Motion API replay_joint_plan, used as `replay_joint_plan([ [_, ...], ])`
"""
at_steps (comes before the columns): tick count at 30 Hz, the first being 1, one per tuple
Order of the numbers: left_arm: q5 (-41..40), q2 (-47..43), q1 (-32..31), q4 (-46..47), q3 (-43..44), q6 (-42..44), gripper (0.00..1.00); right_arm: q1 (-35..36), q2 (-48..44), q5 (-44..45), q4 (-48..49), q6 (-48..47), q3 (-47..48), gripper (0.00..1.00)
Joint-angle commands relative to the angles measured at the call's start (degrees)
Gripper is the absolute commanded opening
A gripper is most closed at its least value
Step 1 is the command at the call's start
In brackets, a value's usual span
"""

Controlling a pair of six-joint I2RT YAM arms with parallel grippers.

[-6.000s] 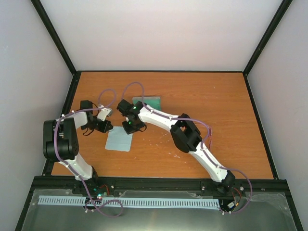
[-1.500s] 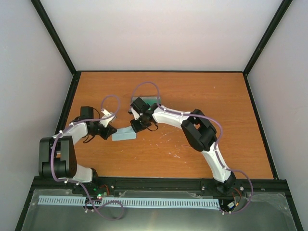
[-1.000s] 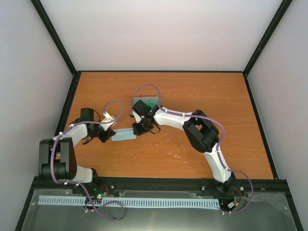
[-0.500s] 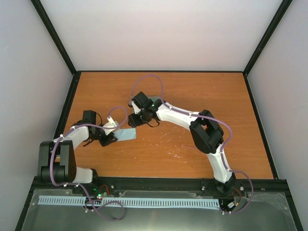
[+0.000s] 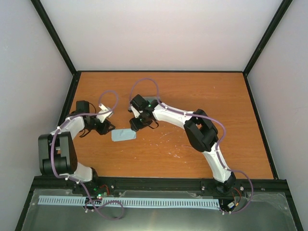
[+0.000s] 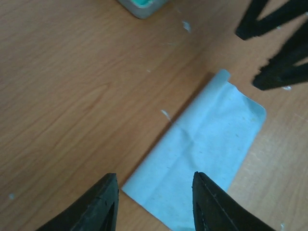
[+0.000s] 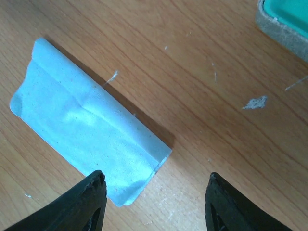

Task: Organize the sunglasses
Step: Fold the glasses cleaning cloth at the center of the board, then pick up the glasses cleaning cloth from the center of the board.

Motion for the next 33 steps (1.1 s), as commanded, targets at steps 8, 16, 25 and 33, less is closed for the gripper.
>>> replay_joint_plan([
  [8,5.0,7.6,2.2,-4.0,7.0,-2.9,0.41,1.5,4.7,0.0,-4.4,-3.5,3.9,0.55],
  [16,5.1,9.1,2.2,-4.8,7.2,-2.6,0.4,2.2,7.1,0.5,-5.2,-3.8,5.6,0.54],
  [25,1.5,10.4,2.2,-6.0,6.8,0.4,0.49,2.6,8.9,0.1,-7.1,-4.3,6.9,0.26],
  [33,-2.2,11.4,2.2,-4.6,6.3,1.5,0.53,2.6,9.7,0.2,-7.5,-4.2,7.5,0.03],
])
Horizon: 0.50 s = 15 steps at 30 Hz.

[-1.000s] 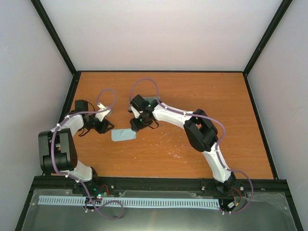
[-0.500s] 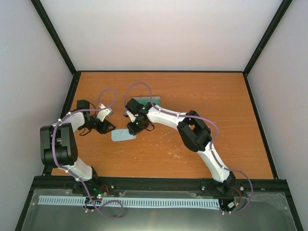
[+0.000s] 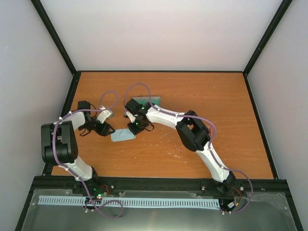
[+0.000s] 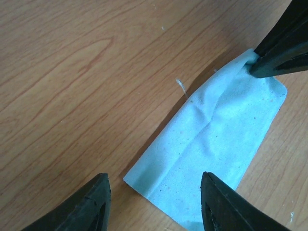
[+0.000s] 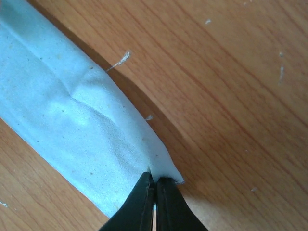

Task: Organize the sunglasses
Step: Pick up the glasses cleaning cloth from the center of the board.

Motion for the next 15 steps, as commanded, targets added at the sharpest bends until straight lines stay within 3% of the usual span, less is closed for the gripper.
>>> replay_joint_plan([
  [1,-1.8,1.0,0.0,0.3,1.0,1.8,0.52,0.5,2.3,0.5,-1.9,0.1,0.6,0.03],
  [12,-5.5,4.0,-0.9,2.0,0.1,2.2,0.43,0.5,2.7,0.5,-1.1,1.5,1.4,0.03],
  [15,-5.7,5.1,-1.4,2.5,-0.1,1.6,0.36,0.5,2.9,0.4,-1.4,1.4,1.7,0.03],
])
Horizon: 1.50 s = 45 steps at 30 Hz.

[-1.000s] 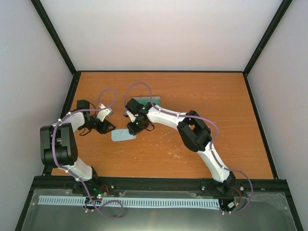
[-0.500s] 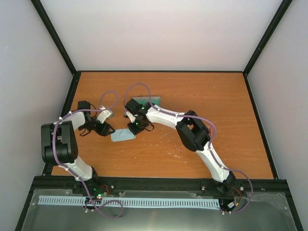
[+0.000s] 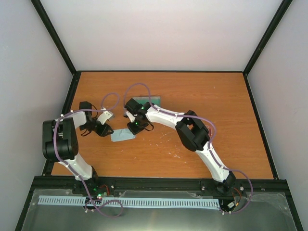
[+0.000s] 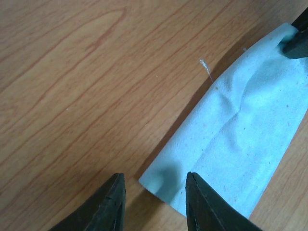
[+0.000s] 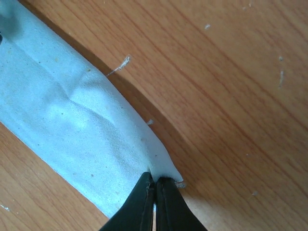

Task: Organize the sunglasses
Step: Pick up the glasses cleaning cloth from the center of the board.

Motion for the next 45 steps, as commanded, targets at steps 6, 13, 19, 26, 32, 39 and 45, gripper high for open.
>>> replay_joint_plan([
  [6,-0.8,2.2,-2.3,1.0,-0.7,0.3,0.22,0.5,2.4,0.7,-0.9,1.1,1.1,0.03],
  [13,-1.7,2.1,-3.2,0.6,-2.6,0.9,0.07,0.4,3.1,0.7,-1.0,1.9,2.0,0.03],
  [19,-0.6,1.0,-3.7,0.1,-0.9,-0.5,0.0,-0.3,2.5,2.6,-0.3,3.7,1.0,0.03],
  [26,2.3,2.5,-6.6,-1.1,5.6,-3.1,0.0,-2.4,-0.2,4.3,2.5,6.9,-0.4,0.03],
  [32,4.2,5.9,-8.8,-1.5,11.6,-5.7,0.0,-3.2,-2.6,7.2,4.9,8.4,-1.8,0.03],
  [39,5.6,9.6,-10.5,-2.0,17.3,-7.2,0.0,-4.6,-6.4,11.7,7.2,10.3,-5.7,0.03],
  [45,7.1,12.5,-13.4,-2.7,21.6,-8.9,0.0,-6.3,-9.9,14.8,9.3,11.0,-9.0,0.03],
])
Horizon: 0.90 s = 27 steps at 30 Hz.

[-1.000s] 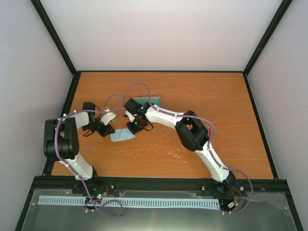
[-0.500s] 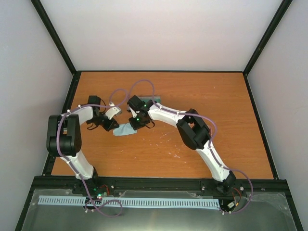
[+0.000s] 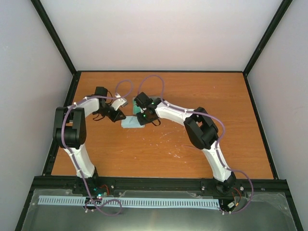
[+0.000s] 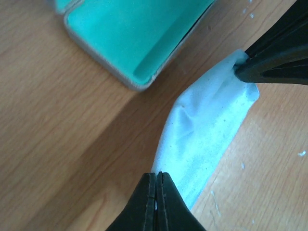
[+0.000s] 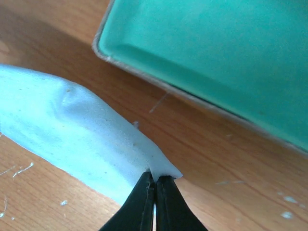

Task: Organize the sunglasses
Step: Pick up the glasses cleaning cloth from the center of the board, then place the glasses cleaning cloth in the sunglasses case.

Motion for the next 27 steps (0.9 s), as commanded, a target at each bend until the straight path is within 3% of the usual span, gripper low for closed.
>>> replay_joint_plan([
  [1,2.7,2.6,-3.0,-1.4,4.9,-2.4,0.0,-1.5,-4.9,4.2,2.8,1.3,-2.2,0.03],
  [10,3.7,6.7,-7.3,-0.6,12.1,-6.4,0.0,-4.5,-6.8,5.4,2.9,1.4,-4.2,0.03],
  [27,2.5,14.0,-8.1,-1.3,22.4,-7.9,0.0,-9.4,-1.5,5.7,-2.2,-1.5,4.9,0.03],
])
